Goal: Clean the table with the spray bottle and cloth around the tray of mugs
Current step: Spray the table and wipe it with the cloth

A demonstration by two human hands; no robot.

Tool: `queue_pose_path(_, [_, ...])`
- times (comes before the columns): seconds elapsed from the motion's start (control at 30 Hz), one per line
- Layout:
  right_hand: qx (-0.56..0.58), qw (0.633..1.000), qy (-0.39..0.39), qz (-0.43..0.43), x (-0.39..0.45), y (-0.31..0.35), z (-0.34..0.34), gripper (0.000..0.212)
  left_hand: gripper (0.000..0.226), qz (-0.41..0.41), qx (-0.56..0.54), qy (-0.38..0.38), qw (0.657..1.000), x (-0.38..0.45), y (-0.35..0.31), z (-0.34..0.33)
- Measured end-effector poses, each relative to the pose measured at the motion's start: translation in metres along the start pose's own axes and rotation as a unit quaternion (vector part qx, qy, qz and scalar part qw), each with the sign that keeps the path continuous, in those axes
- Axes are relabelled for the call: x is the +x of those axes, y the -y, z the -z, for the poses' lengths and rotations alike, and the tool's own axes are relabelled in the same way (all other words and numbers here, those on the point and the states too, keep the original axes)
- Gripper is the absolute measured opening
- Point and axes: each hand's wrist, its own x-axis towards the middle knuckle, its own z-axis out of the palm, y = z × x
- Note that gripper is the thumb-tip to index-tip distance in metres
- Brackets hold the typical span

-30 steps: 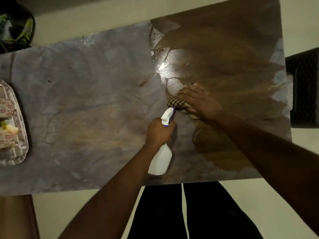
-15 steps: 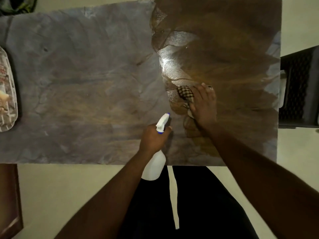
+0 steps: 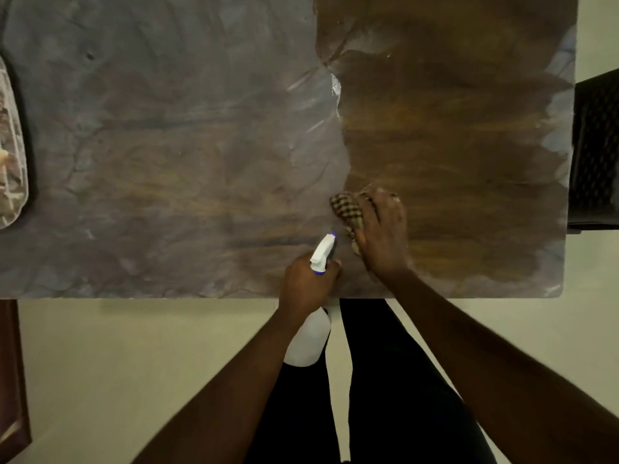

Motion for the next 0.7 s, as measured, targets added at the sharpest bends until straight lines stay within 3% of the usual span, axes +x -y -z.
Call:
queue_pose_path(0.07, [-0.006,0.994,0.035,0.105,-0.039,-0.004,-0.004,0.051,0.030,-0.003,-0.008,-0.009,1.000,-0.003,0.011,0.007])
queue_pose_path(0.13, [-0.004,0.991,0.057,0.124,-0.066,-0.026,0.006,0.055,0.029,-0.009,-0.033,-0.008,0.999,-0.005,0.024,0.014])
queue_pose_path(0.23, [0.001,0.999,0.007,-0.050,-0.065,-0.037,0.014,0.052,0.024,-0.009,-0.055,-0.014,0.998,-0.005,0.035,0.027])
queue_pose_path(0.3, [0.004,0.980,-0.062,-0.191,-0.045,-0.002,0.001,0.044,0.028,0.003,-0.065,-0.033,0.997,-0.005,0.039,0.037])
queue_pose_path(0.33, [0.007,0.977,-0.078,-0.198,-0.038,0.023,-0.009,0.043,0.029,0.007,-0.070,-0.038,0.997,-0.005,0.040,0.041])
queue_pose_path(0.37, [0.004,0.986,-0.074,-0.149,-0.038,0.051,-0.019,0.044,0.030,0.011,-0.077,-0.039,0.996,-0.006,0.044,0.045])
queue_pose_path(0.47, [0.002,0.994,0.001,0.111,-0.078,0.089,-0.038,0.048,0.031,0.029,-0.104,-0.021,0.994,-0.009,0.055,0.063])
queue_pose_path(0.53, [-0.005,0.991,0.041,0.127,-0.092,0.061,-0.029,0.050,0.022,0.039,-0.100,-0.008,0.994,-0.008,0.063,0.075])
queue_pose_path(0.6, [-0.047,0.996,0.049,0.064,-0.091,0.029,-0.022,0.051,0.014,0.040,-0.101,0.004,0.994,-0.006,0.068,0.086])
queue_pose_path(0.7, [-0.046,0.983,-0.031,-0.177,-0.051,0.033,-0.016,0.046,0.021,0.017,-0.101,0.018,0.995,-0.001,0.064,0.098])
